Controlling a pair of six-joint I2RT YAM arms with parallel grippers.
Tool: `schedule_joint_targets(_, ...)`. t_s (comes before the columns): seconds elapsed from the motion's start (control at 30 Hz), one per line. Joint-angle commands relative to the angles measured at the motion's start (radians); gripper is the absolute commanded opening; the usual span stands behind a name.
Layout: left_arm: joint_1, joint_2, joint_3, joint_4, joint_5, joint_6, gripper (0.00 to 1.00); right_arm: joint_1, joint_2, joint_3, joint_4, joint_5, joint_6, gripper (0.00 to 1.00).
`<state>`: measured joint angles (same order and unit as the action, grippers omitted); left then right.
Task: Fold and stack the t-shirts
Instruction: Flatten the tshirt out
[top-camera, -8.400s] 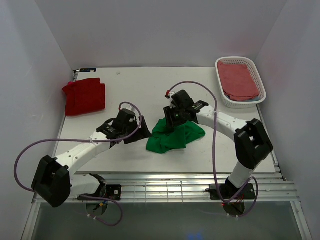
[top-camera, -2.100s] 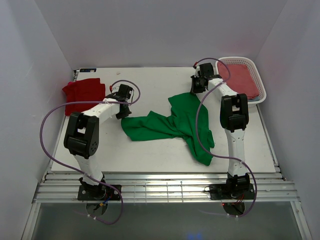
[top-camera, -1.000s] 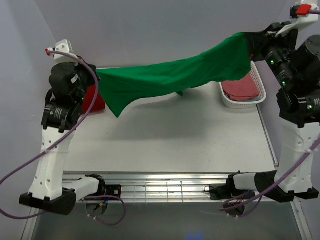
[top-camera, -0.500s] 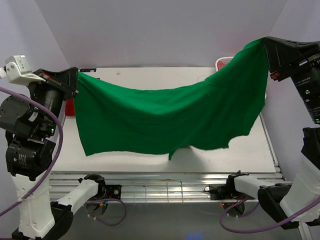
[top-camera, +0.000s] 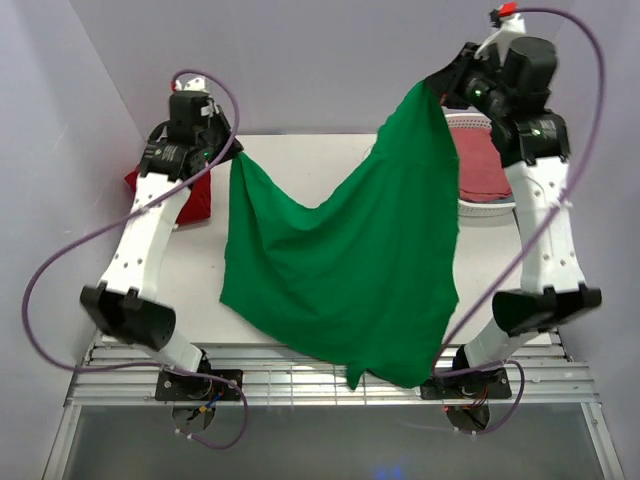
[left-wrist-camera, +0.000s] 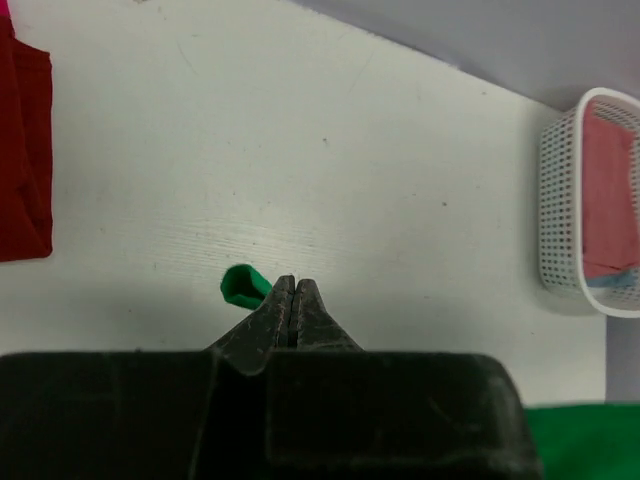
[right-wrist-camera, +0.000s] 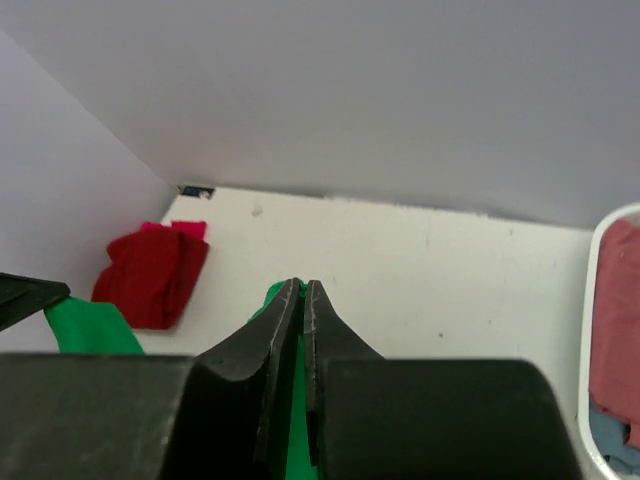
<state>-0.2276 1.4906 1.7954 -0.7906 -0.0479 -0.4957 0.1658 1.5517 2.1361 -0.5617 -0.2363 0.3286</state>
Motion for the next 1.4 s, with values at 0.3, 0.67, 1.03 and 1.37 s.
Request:
schedule_joint_targets(0.3, -0.001, 0.196, 0.536, 0.216, -0.052, 0.017, 0.00, -0.089, 0.117, 0.226, 0.272, -0.034, 0.135, 0.08)
schedule_joint_targets(0.67, -0.003, -0.220, -0.314, 0.591, -0.060, 0.143, 0.00, -0.104, -0.100, -0.274, 0.253, -0.179, 0.035, 0.08)
schedule_joint_targets(1.03, -0.013, -0.332, -1.123, 0.722, 0.022, 0.121, 0.00, -0.045, -0.386, -1.013, 0.206, -0.175, -0.080, 0.08)
schedule_joint_targets(1.37, -0.042, -0.437, -1.197, 0.548, 0.037, 0.131, 0.00, 0.061, -0.582, -1.079, -0.144, -0.074, -0.056, 0.08)
